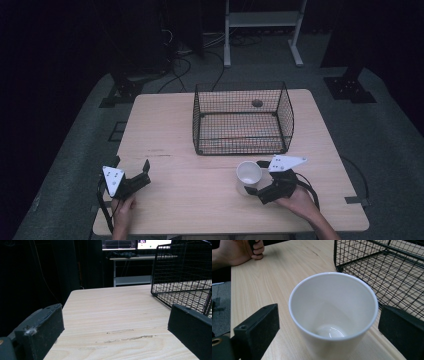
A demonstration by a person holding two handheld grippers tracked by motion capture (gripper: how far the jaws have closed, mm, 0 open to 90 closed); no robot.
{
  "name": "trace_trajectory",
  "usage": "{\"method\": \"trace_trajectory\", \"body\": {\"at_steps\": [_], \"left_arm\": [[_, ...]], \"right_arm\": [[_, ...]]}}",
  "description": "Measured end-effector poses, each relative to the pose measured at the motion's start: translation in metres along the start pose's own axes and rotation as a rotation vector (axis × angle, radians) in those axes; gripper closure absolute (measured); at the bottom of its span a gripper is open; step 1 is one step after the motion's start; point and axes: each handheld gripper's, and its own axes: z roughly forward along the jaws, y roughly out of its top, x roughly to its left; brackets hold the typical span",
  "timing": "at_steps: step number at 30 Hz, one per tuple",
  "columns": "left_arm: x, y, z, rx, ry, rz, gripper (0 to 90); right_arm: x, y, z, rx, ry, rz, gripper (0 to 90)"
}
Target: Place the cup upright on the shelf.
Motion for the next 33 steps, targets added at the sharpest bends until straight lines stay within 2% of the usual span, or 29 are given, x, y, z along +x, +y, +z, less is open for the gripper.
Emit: {"method": "trace_trajectory", "body": {"at_steps": [18, 23, 24, 29, 33], "left_arm": [[0.000, 0.000, 0.000, -0.001, -0.001, -0.002, 0.0], [0.000, 0.000, 0.000, -0.001, -0.001, -0.002, 0.0], [0.000, 0.000, 0.000, -0.001, -0.001, -0.002, 0.0], [0.000, 0.000, 0.000, -0.001, -0.001, -0.002, 0.0], [0.000, 0.000, 0.000, -0.001, -0.001, -0.003, 0.0]], "right_arm": [[-0.001, 0.003, 0.017, 0.017, 0.014, 0.002, 3.4], [-0.004, 0.002, 0.018, 0.018, 0.021, 0.015, 7.0], [-0.005, 0.002, 0.018, 0.012, 0.023, 0.013, 12.0], [-0.006, 0.002, 0.017, 0.011, 0.028, 0.018, 16.9], [-0.006, 0.002, 0.017, 0.009, 0.030, 0.014, 17.9]]}}
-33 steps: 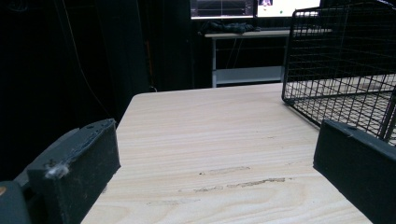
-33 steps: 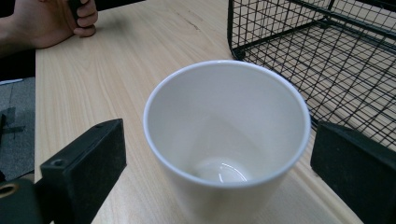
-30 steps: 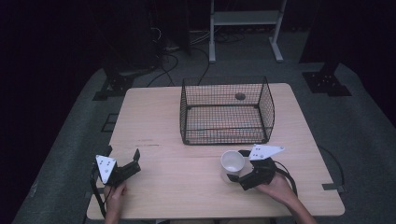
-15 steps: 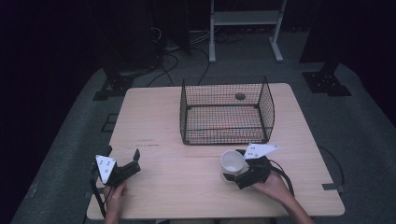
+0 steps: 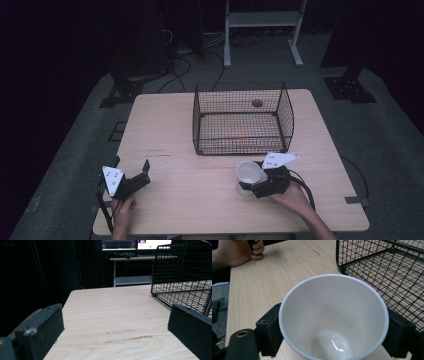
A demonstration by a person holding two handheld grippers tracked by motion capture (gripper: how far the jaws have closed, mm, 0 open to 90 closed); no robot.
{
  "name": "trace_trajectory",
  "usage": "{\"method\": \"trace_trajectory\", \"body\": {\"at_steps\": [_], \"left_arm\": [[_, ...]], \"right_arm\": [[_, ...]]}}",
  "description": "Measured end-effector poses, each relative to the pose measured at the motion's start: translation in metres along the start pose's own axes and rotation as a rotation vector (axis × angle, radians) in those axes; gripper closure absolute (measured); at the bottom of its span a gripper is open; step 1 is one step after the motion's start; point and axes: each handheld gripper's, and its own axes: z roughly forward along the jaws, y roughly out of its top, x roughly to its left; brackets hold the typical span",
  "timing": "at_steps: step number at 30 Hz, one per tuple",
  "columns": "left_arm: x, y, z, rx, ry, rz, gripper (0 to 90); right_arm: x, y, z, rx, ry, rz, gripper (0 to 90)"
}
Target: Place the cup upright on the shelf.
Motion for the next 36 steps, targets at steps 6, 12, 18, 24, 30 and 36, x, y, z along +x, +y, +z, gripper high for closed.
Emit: {"method": "trace_trajectory", "body": {"at_steps": [6, 12, 18, 24, 30, 36], "left_arm": [[0.000, 0.000, 0.000, 0.000, 0.000, 0.000, 0.0], [0.000, 0.000, 0.000, 0.000, 0.000, 0.001, 0.0], [0.000, 0.000, 0.000, 0.000, 0.000, 0.001, 0.0], [0.000, 0.000, 0.000, 0.001, 0.000, 0.001, 0.0], [0.000, 0.000, 0.000, 0.001, 0.000, 0.000, 0.0], [0.000, 0.000, 0.000, 0.003, 0.001, -0.001, 0.0]], "right_arm": [[-0.002, 0.003, -0.002, -0.005, 0.016, 0.013, 18.6], [-0.005, 0.010, -0.007, -0.022, 0.041, 0.027, 18.8], [-0.011, 0.021, -0.010, -0.028, 0.060, 0.034, 18.8], [-0.014, 0.029, -0.010, -0.032, 0.072, 0.038, 18.9], [-0.018, 0.039, -0.010, -0.036, 0.095, 0.039, 18.9], [-0.021, 0.045, -0.010, -0.028, 0.104, 0.039, 18.9]]}}
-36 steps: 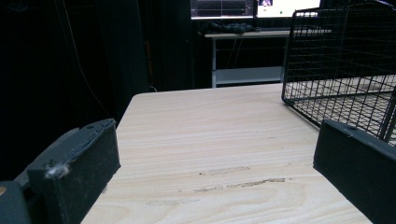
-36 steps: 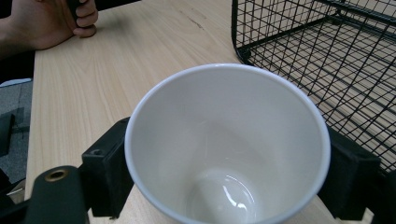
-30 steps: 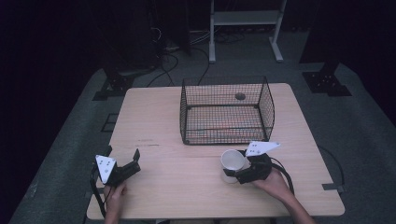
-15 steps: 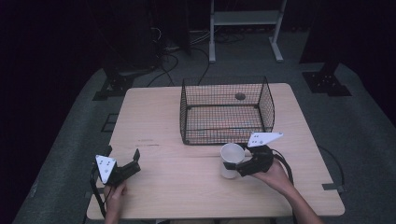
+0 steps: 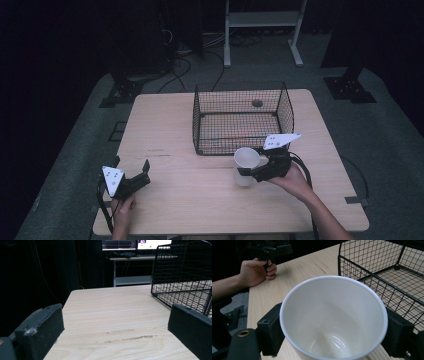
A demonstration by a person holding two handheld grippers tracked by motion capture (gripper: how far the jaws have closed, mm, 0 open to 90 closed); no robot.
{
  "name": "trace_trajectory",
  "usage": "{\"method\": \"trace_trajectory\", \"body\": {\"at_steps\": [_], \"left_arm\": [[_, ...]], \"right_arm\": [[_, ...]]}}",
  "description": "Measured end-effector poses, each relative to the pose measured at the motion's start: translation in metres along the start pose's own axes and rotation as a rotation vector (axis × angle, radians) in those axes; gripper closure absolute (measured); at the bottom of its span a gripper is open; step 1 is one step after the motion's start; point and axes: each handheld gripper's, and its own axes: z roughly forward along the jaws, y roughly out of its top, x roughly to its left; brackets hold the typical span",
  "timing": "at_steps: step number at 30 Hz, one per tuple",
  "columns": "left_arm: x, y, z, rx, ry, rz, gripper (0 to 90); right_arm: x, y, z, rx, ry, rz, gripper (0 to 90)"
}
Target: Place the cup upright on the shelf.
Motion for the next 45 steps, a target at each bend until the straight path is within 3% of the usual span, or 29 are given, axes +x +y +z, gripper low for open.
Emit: {"method": "trace_trajectory", "body": {"at_steps": [32, 45], "left_arm": [[0.001, 0.000, 0.000, -0.001, 0.000, -0.007, 0.0], [0.001, 0.000, 0.000, -0.002, -0.001, -0.005, 0.0]], "right_arm": [[-0.018, 0.052, -0.002, -0.006, 0.036, -0.027, 19.0], [-0.027, 0.068, -0.004, -0.005, 0.030, -0.033, 19.1]]}}
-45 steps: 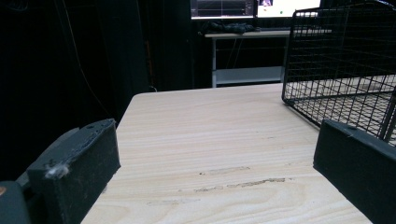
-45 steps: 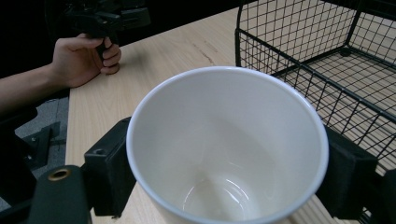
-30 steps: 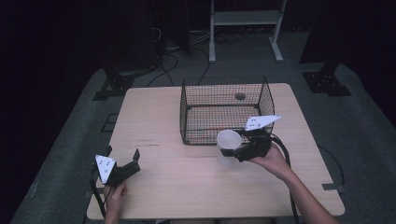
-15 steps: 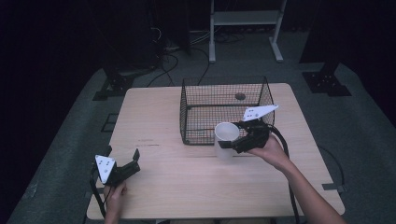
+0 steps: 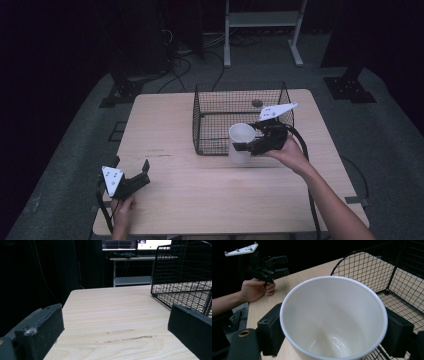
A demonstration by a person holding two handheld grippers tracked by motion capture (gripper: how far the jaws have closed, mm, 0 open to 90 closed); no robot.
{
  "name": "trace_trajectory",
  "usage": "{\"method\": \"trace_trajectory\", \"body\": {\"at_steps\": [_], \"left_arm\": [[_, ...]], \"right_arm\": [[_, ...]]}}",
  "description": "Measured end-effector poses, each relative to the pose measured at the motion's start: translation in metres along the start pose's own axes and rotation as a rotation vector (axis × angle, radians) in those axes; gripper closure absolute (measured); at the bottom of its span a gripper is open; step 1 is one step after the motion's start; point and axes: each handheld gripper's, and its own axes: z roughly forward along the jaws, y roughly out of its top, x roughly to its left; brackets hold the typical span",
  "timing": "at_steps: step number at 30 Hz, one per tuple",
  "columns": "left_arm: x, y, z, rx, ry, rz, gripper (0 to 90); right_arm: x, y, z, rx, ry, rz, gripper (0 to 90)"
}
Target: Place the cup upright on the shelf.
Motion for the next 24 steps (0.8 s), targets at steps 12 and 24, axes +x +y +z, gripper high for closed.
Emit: {"method": "trace_trajectory", "body": {"at_steps": [12, 24], "left_arm": [[0.000, 0.000, 0.000, -0.001, -0.001, 0.000, 0.0], [0.000, 0.000, 0.000, 0.001, -0.001, 0.003, 0.0]], "right_arm": [[-0.015, 0.016, 0.000, -0.003, -0.010, 0.007, 19.1], [-0.027, 0.031, 0.002, -0.003, -0.024, 0.005, 19.2]]}}
